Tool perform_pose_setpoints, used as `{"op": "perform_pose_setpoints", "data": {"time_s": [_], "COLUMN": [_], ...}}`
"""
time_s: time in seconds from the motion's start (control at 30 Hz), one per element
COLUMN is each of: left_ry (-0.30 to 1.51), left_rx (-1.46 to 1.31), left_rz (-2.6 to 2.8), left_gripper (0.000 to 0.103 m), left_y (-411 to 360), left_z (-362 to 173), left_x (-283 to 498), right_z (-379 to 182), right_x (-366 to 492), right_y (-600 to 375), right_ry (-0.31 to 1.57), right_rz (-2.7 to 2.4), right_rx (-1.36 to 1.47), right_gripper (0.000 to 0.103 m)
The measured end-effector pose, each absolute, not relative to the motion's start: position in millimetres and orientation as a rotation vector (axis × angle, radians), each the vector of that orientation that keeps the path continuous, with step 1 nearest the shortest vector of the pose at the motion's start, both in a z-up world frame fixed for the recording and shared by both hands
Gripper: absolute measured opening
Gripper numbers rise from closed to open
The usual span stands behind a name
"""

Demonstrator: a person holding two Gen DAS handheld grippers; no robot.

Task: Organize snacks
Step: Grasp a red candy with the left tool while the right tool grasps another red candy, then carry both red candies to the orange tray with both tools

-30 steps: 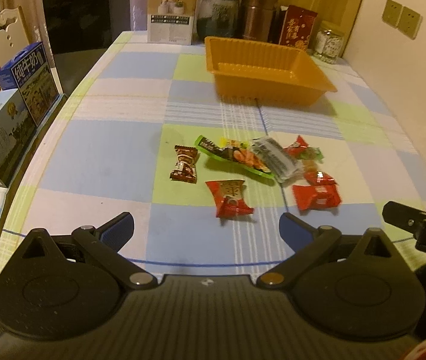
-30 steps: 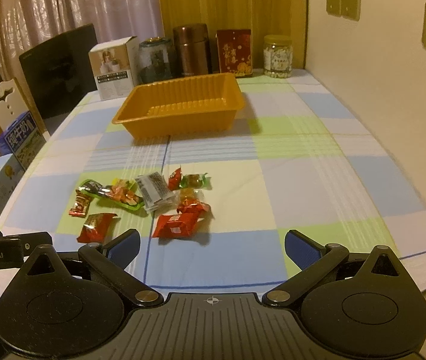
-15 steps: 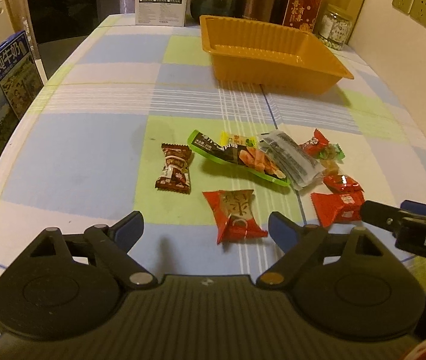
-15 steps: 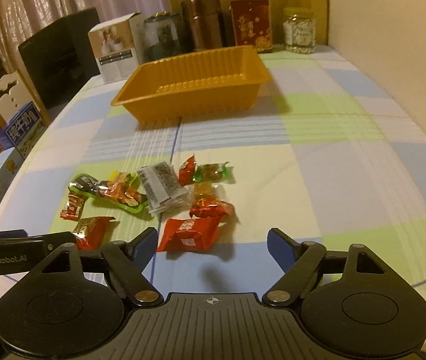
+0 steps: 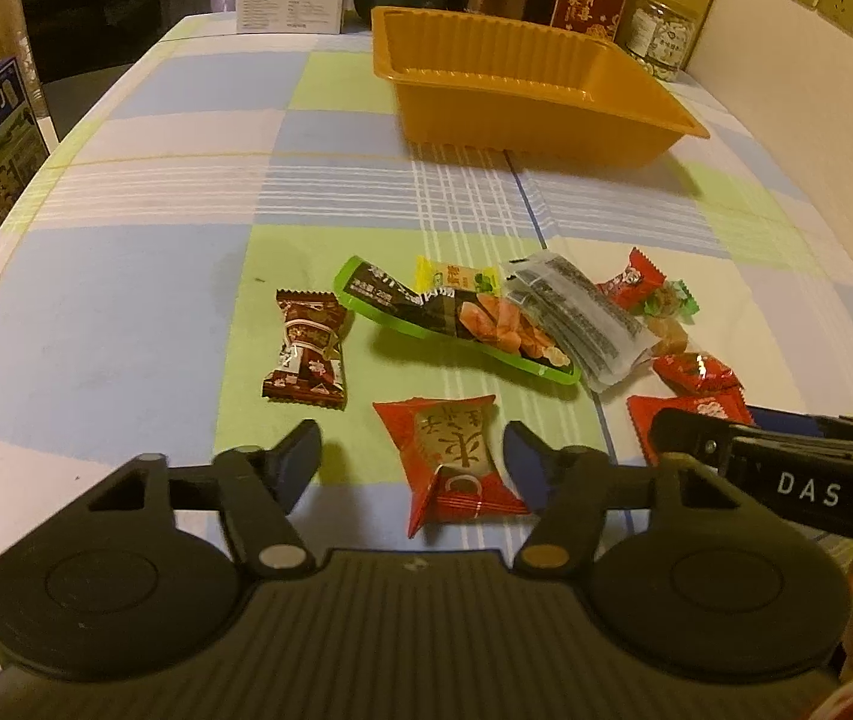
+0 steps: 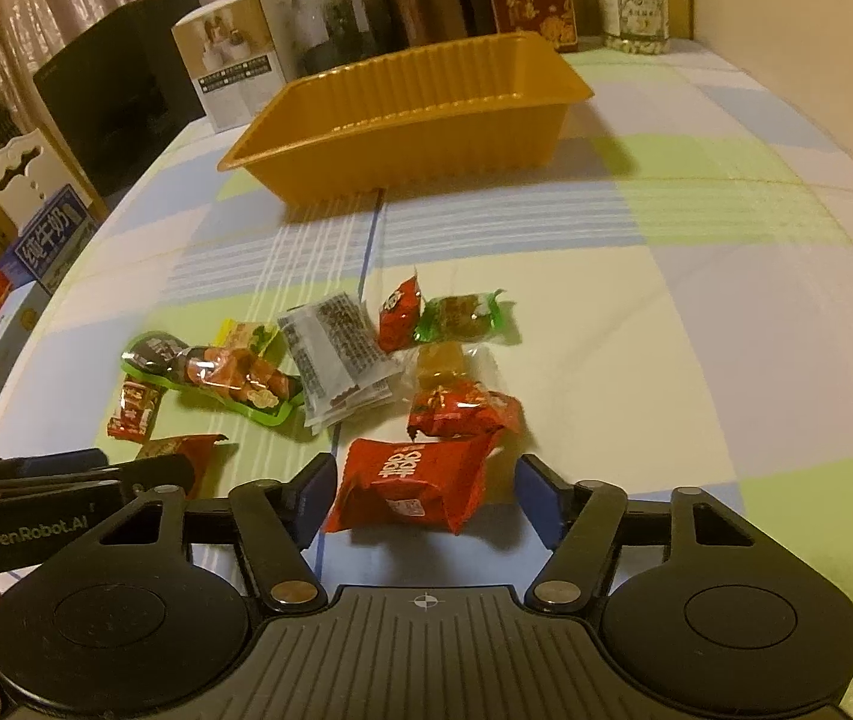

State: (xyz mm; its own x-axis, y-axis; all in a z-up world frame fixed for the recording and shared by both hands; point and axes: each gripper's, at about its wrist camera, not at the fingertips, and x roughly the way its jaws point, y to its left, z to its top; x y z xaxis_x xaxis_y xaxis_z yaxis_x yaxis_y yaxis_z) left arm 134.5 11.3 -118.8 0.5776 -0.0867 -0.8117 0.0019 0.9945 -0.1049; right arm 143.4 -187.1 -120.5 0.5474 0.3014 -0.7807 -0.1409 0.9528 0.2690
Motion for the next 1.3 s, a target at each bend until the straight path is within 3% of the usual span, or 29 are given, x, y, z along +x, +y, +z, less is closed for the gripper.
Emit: {"op": "perform_pose_setpoints", "data": {"time_s": [0.17,0.3,0.5,0.57,0.97,1.3], "left_ry": [0.958,0.956,0.952,0.948,0.875,0.806], "left_rx": [-0.093,-0.074,-0.083,-0.083,-0.080,-0.056], "left_rz": [-0.071,-0.078,-0.084,-0.084,-0.101,-0.152], "left_gripper": [0.031,0.024,0.023,0.023,0.023,0.023], "left_y": [9.0,6.2,7.2,7.4,4.0,-11.1], "left_z": [-121.5,-120.7,-115.5,-111.4,-74.1,-45.3], "left_x": [135.0,132.5,126.0,124.8,128.1,178.1], "right_z": [-120.9,-119.8,-114.4,-111.1,-72.0,-34.8], "right_x": [143.2,141.5,134.5,130.9,121.2,177.0], "right_y": [-186.2,-185.4,-186.0,-186.4,-194.9,-210.8], "right_ry": [0.955,0.952,0.946,0.941,0.861,0.748], "right_rz": [0.262,0.256,0.251,0.252,0.242,0.226], "right_rx": [0.185,0.183,0.184,0.184,0.181,0.159], "right_gripper": [0.049,0.046,0.041,0.035,0.035,0.035]}}
